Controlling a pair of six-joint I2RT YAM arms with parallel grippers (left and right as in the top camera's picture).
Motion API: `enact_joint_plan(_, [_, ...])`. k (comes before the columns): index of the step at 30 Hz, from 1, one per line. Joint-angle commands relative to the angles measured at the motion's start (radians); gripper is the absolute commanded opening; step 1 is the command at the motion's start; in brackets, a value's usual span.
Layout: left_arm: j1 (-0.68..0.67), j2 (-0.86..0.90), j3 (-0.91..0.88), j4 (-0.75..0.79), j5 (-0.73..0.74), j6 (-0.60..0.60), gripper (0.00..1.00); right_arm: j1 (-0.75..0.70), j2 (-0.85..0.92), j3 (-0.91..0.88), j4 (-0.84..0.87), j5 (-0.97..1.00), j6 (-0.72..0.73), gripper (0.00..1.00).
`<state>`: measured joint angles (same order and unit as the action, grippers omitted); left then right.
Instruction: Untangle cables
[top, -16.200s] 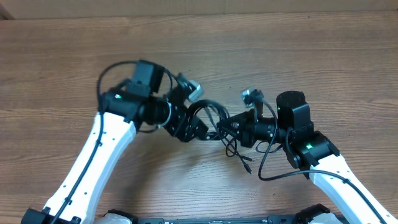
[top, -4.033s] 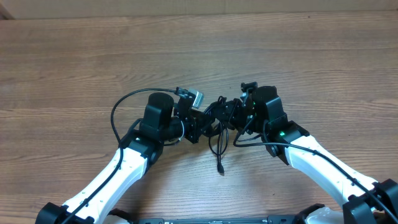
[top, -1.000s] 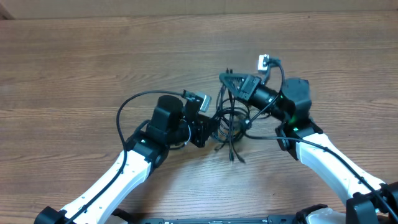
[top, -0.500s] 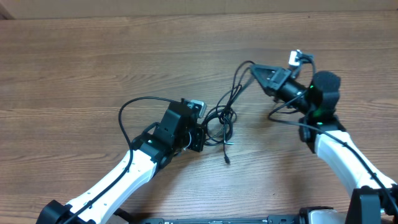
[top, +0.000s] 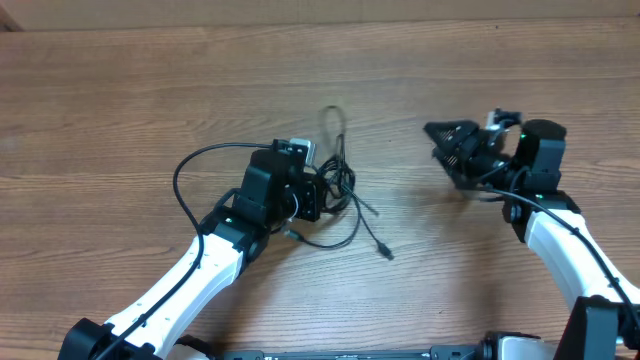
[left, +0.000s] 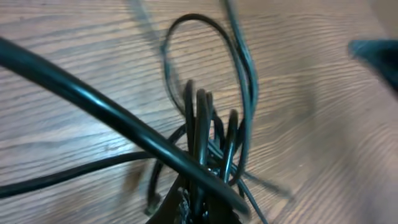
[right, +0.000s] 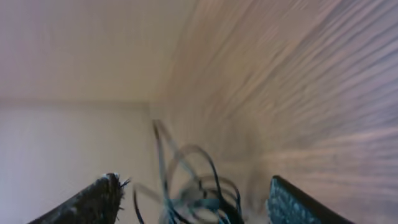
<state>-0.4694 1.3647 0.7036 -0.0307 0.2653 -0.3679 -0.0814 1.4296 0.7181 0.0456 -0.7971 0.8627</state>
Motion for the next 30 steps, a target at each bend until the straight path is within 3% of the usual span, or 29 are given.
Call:
enact_joint_plan(1, [-0.001, 0.0, -0.001, 0.025, 0.05, -0.014, 0.04, 0.051, -0.013, 0.013, -0.072, -0.102, -0.171, 0.75])
enact_joint_plan(6, [0.019, 0.0, 0.0, 0.083, 0.185, 0.061, 0.04, 0.135, -0.013, 0.013, -0.162, -0.102, -0.271, 0.76])
enact_joint_plan(11, [0.108, 0.0, 0.0, 0.182, 0.472, 0.066, 0.04, 0.216, -0.013, 0.013, -0.162, -0.067, -0.357, 0.79])
enact_joint_plan(15, [0.204, 0.0, 0.0, 0.193, 0.691, 0.066, 0.04, 0.266, -0.013, 0.013, -0.164, 0.069, -0.401, 0.78])
enact_joint_plan(23, [0.213, 0.0, 0.0, 0.194, 0.792, 0.065, 0.05, 0.378, -0.013, 0.013, -0.121, 0.147, -0.4, 0.73])
enact_joint_plan(24, [0.213, 0.0, 0.0, 0.193, 0.792, 0.065, 0.04, 0.394, -0.013, 0.013, -0.12, 0.169, -0.4, 0.7])
enact_joint_plan(25, [0.213, 0.0, 0.0, 0.193, 0.795, 0.065, 0.04, 0.406, -0.013, 0.013, -0.121, 0.193, -0.399, 0.58])
enact_joint_plan(29, [0.215, 0.0, 0.0, 0.203, 0.819, 0.046, 0.05, 0.429, -0.013, 0.013, -0.189, 0.471, -0.26, 0.05])
enact_joint_plan(30, [0.22, 0.0, 0.0, 0.22, 0.839, 0.046, 0.06, 0.428, -0.014, 0.013, -0.209, 0.52, -0.232, 0.04])
